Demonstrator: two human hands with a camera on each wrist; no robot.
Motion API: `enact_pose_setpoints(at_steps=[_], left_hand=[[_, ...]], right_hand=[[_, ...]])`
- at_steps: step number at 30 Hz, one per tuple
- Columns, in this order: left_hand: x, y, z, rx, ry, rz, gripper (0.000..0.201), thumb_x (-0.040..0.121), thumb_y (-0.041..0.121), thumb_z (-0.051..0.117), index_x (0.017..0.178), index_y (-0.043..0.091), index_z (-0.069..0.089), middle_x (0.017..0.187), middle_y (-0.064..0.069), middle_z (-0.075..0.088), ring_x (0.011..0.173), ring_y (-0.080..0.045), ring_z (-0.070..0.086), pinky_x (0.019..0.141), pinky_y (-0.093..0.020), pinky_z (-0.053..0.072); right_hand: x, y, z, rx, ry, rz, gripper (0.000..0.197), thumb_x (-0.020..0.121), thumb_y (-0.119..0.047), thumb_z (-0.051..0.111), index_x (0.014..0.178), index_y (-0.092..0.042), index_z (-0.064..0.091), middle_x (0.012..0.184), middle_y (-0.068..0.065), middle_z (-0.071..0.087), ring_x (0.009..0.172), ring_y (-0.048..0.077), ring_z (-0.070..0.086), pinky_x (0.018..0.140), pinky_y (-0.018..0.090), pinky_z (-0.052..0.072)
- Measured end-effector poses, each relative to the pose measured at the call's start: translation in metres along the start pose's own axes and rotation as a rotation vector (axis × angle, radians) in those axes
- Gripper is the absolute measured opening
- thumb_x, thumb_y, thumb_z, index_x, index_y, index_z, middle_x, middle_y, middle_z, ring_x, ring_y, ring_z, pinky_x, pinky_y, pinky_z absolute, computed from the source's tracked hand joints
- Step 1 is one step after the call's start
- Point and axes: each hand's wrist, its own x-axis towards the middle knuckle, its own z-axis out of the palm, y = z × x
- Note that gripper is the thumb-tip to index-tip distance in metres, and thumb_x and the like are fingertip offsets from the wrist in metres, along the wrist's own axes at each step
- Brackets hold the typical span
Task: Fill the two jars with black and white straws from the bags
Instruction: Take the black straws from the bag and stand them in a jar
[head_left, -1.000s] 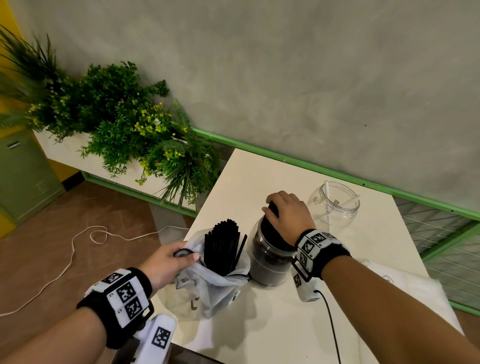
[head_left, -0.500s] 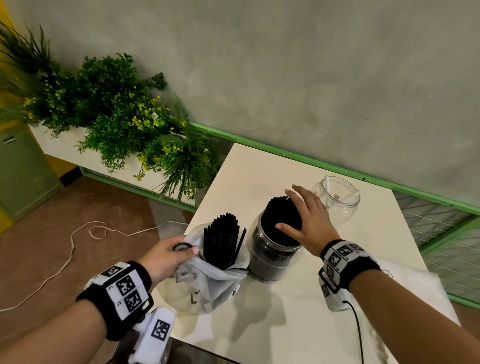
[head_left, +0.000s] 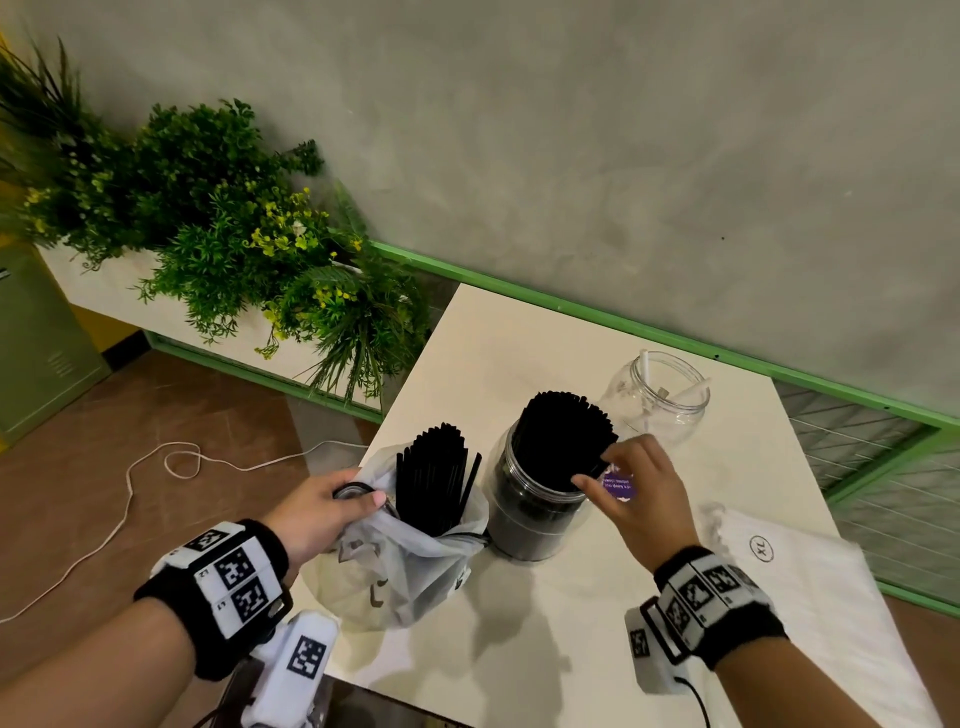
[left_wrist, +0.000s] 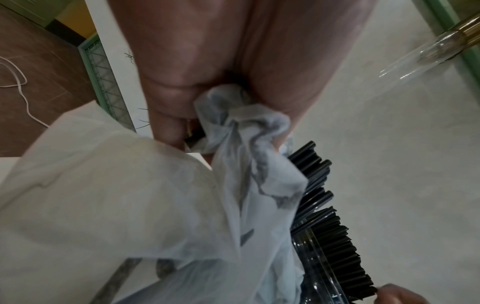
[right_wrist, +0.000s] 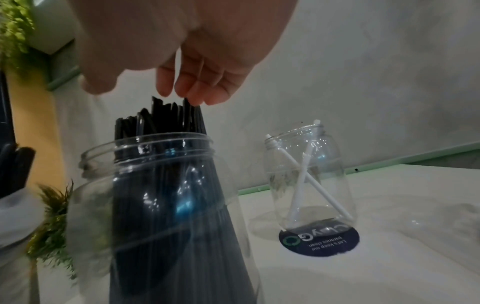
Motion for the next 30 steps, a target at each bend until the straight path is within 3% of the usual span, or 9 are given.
enact_pose_setpoints(at_steps=[3, 9, 12, 15, 18, 23, 27, 29, 30], left_hand=[[0.001, 0.001, -0.002, 0.013, -0.006, -0.001, 0.010, 0.087, 0.003, 0.059, 0.093, 0.007, 0.065, 0.081, -0.010, 0.070, 0.068, -0.019, 0.066, 0.066, -0.033, 0.053], [0.000, 0.001, -0.001, -0.012, -0.042, -0.030, 0.010, 0.088, 0.002, 0.057, 0.094, 0.006, 0.064, 0.076, -0.008, 0.070, 0.061, -0.015, 0.067, 0.055, -0.023, 0.056], [-0.002, 0.002, 0.000, -0.007, -0.049, -0.035, 0.010, 0.088, 0.002, 0.057, 0.093, 0.008, 0.064, 0.075, -0.007, 0.071, 0.061, -0.016, 0.067, 0.056, -0.025, 0.056], [-0.006, 0.003, -0.001, 0.004, -0.047, -0.030, 0.012, 0.089, 0.003, 0.057, 0.095, 0.008, 0.065, 0.083, -0.013, 0.069, 0.067, -0.022, 0.066, 0.062, -0.031, 0.056], [-0.009, 0.004, -0.002, 0.024, -0.030, -0.026, 0.011, 0.088, 0.003, 0.058, 0.094, 0.010, 0.066, 0.082, -0.012, 0.070, 0.070, -0.024, 0.065, 0.068, -0.035, 0.054], [-0.012, 0.005, 0.002, 0.039, -0.030, -0.024, 0.010, 0.089, 0.004, 0.058, 0.091, 0.010, 0.066, 0.074, -0.006, 0.071, 0.064, -0.019, 0.065, 0.064, -0.031, 0.053], [-0.015, 0.007, 0.003, 0.044, -0.023, -0.023, 0.010, 0.088, 0.005, 0.058, 0.095, 0.008, 0.066, 0.082, -0.012, 0.070, 0.073, -0.026, 0.064, 0.070, -0.036, 0.052], [-0.016, 0.008, 0.003, 0.045, -0.021, -0.022, 0.010, 0.088, 0.006, 0.059, 0.096, 0.008, 0.066, 0.085, -0.014, 0.069, 0.077, -0.027, 0.063, 0.073, -0.038, 0.051], [-0.016, 0.007, 0.002, 0.050, -0.021, -0.021, 0.010, 0.088, 0.006, 0.059, 0.096, 0.008, 0.066, 0.086, -0.015, 0.068, 0.079, -0.028, 0.063, 0.076, -0.039, 0.051]], right_hand=[[-0.015, 0.004, 0.007, -0.009, -0.070, 0.053, 0.032, 0.077, -0.033, 0.077, 0.099, -0.016, 0.062, 0.097, -0.004, 0.053, 0.078, 0.010, 0.056, 0.069, 0.020, 0.049], [-0.013, -0.005, 0.015, 0.015, 0.024, 0.093, 0.017, 0.079, -0.002, 0.075, 0.092, -0.008, 0.068, 0.085, -0.004, 0.056, 0.074, -0.004, 0.053, 0.066, 0.005, 0.041], [-0.002, -0.012, 0.011, 0.013, 0.068, 0.129, 0.014, 0.079, -0.003, 0.074, 0.090, -0.009, 0.069, 0.074, -0.009, 0.054, 0.069, 0.006, 0.051, 0.068, 0.010, 0.042], [0.024, -0.021, -0.004, 0.050, 0.099, 0.117, 0.019, 0.078, -0.004, 0.075, 0.095, -0.010, 0.070, 0.073, -0.010, 0.056, 0.067, 0.008, 0.050, 0.068, 0.007, 0.040], [0.057, -0.028, -0.021, 0.061, 0.011, 0.137, 0.024, 0.080, -0.010, 0.074, 0.099, -0.017, 0.062, 0.076, -0.009, 0.060, 0.069, 0.014, 0.057, 0.067, 0.019, 0.045], [0.078, -0.020, -0.021, -0.137, -0.152, 0.095, 0.012, 0.082, -0.022, 0.073, 0.083, -0.018, 0.061, 0.081, -0.001, 0.062, 0.079, 0.018, 0.055, 0.072, 0.031, 0.044], [0.059, -0.004, -0.007, -0.190, -0.119, 0.040, 0.007, 0.085, -0.019, 0.070, 0.080, -0.014, 0.068, 0.089, 0.000, 0.061, 0.092, 0.029, 0.052, 0.082, 0.016, 0.028], [0.043, -0.009, -0.007, -0.166, 0.025, 0.003, 0.007, 0.088, -0.015, 0.064, 0.084, -0.011, 0.069, 0.092, 0.003, 0.059, 0.091, 0.030, 0.052, 0.089, 0.006, 0.023], [0.035, -0.014, -0.008, -0.148, 0.100, -0.031, 0.010, 0.089, -0.015, 0.061, 0.086, -0.010, 0.068, 0.091, 0.004, 0.058, 0.090, 0.027, 0.051, 0.089, 0.008, 0.027]])
